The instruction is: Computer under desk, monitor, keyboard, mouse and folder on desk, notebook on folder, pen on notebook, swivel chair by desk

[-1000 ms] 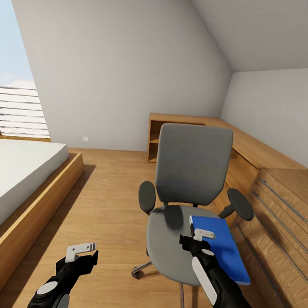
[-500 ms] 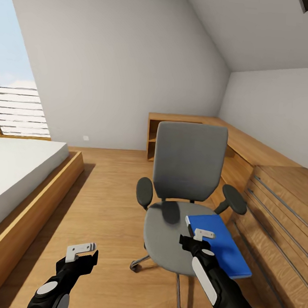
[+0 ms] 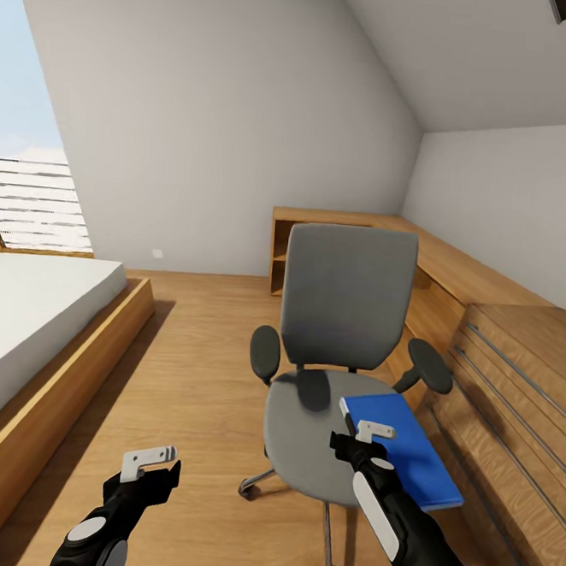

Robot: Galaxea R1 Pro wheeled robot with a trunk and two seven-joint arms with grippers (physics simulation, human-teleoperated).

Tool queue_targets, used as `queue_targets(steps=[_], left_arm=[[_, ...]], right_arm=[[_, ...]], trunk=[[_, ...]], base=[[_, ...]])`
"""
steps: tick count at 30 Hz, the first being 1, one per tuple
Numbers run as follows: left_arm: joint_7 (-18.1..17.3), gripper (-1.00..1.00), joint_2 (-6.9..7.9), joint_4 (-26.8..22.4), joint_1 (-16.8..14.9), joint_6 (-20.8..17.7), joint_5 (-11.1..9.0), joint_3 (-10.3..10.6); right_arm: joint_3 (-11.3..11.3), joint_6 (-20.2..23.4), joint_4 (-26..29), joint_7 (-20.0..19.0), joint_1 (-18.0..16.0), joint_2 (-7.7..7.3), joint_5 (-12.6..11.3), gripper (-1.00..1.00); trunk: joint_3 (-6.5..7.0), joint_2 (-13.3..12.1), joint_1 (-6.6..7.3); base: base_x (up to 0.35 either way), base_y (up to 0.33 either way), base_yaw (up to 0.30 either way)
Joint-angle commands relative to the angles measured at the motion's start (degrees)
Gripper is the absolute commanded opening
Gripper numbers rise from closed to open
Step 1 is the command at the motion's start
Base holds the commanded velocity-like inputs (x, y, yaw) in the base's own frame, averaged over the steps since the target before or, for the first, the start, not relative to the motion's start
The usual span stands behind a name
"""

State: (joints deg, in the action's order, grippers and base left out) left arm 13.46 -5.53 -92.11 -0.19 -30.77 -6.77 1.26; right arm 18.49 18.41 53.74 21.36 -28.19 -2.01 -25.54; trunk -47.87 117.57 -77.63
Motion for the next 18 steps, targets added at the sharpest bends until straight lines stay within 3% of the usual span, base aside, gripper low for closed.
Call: queue_targets(steps=[1, 18], left_arm=[[0.51, 1.0, 0.02, -0.09, -0.01, -0.22, -0.61, 0.06], [0.52, 1.0, 0.0, -0.09, 0.01, -0.25, -0.61, 0.06]], right_arm=[[0.23, 0.23, -3.55, 0.61, -0.03, -0.1, -0.56, 1.0], [0.23, 0.23, -3.47, 0.61, -0.03, -0.1, -0.54, 1.0]], trunk=[[0.12, -0.38, 0.22], [3.17, -7.2, 3.95]], base=[[0.0, 0.0, 0.0], [0.0, 0.0, 0.0]])
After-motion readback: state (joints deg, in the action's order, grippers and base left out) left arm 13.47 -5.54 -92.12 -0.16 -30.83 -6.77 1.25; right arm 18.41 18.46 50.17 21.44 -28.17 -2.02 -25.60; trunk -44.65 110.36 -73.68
